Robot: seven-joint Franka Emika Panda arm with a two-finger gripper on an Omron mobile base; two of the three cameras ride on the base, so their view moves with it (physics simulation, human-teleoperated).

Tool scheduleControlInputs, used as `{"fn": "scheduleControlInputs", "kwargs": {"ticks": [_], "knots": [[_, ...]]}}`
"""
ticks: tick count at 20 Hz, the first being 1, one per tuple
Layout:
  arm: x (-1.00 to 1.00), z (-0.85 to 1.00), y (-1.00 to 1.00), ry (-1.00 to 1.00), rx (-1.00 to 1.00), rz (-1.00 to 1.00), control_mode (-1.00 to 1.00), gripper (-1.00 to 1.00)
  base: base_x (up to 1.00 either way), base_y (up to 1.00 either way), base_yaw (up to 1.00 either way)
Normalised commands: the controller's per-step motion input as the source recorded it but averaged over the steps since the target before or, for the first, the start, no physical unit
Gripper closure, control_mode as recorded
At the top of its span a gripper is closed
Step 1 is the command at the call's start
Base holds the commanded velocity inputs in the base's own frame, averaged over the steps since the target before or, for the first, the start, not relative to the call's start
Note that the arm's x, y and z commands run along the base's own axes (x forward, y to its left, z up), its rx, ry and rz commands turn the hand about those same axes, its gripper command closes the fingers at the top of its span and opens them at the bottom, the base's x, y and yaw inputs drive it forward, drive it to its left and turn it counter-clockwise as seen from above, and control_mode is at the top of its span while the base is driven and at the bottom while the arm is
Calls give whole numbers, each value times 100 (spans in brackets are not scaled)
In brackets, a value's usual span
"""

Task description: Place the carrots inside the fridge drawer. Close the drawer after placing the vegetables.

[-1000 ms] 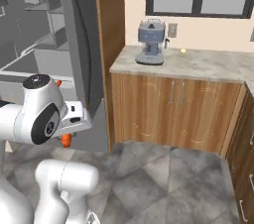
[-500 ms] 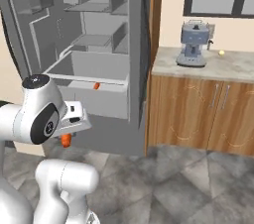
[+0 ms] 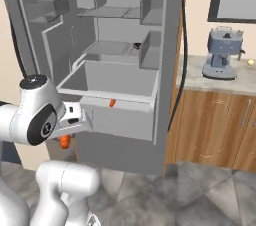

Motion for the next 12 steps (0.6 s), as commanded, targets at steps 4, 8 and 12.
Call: {"fn": "scheduleControlInputs", "kwargs": {"ticks": [4,8,12], "knots": [[0,0,0,0,0,0,100,100,72,0,6],[0,0,0,0,0,0,100,100,65,4,1],[0,0,0,0,0,0,100,100,48,0,2]]}}
